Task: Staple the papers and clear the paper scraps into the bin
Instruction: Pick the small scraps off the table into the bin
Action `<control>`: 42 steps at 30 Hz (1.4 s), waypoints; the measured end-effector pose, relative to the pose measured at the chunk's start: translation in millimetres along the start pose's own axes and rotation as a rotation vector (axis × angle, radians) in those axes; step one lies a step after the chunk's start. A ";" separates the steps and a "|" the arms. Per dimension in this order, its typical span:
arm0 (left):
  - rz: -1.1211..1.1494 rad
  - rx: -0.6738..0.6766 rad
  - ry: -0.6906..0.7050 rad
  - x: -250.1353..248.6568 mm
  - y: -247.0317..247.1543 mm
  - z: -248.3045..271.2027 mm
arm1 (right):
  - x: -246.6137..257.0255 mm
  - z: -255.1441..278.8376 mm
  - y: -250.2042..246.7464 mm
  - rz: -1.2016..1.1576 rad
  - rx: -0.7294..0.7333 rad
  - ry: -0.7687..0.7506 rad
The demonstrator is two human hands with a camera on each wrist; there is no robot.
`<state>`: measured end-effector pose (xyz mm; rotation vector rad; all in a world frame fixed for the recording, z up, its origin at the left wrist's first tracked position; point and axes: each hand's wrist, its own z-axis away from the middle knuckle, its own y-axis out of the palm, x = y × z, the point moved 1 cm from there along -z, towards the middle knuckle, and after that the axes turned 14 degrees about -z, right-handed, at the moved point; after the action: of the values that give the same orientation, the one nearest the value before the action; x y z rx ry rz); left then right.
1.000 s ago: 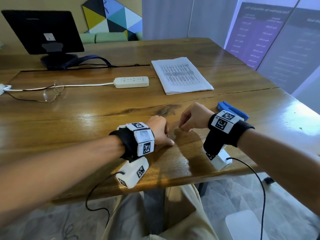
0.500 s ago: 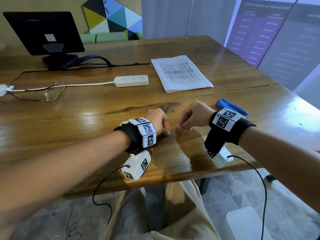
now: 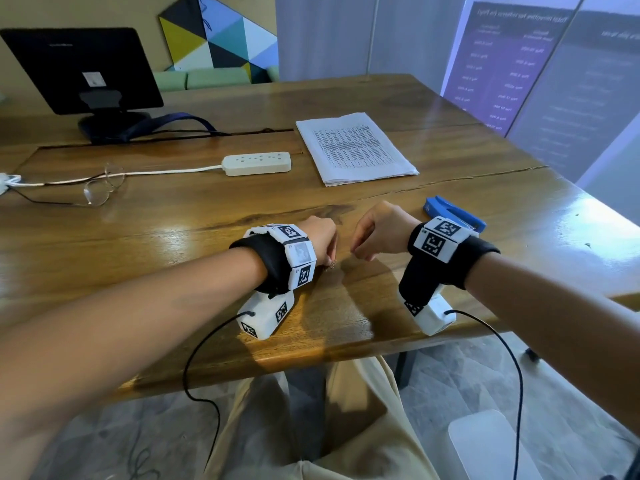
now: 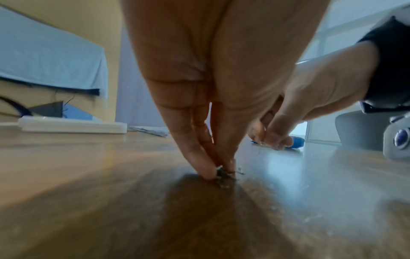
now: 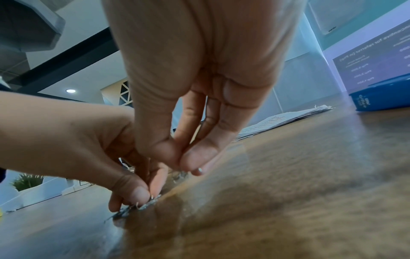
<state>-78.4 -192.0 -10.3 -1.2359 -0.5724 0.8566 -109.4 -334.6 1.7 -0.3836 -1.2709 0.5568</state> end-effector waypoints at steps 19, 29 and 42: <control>0.290 0.059 0.094 -20.0 -5.9 -1.7 | -47.4 60.9 -40.4 -0.227 -0.073 -0.079; 0.683 0.156 0.400 -147.0 4.8 -2.6 | -135.1 166.5 -74.6 -0.435 -0.264 0.031; 0.335 0.378 0.524 -318.0 146.9 -32.9 | -358.3 236.0 -19.9 -0.531 -0.421 0.575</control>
<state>-271.9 -456.5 -138.4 -1.1548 0.2174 0.8245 -402.6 -569.0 -207.1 -0.4880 -0.8648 -0.2724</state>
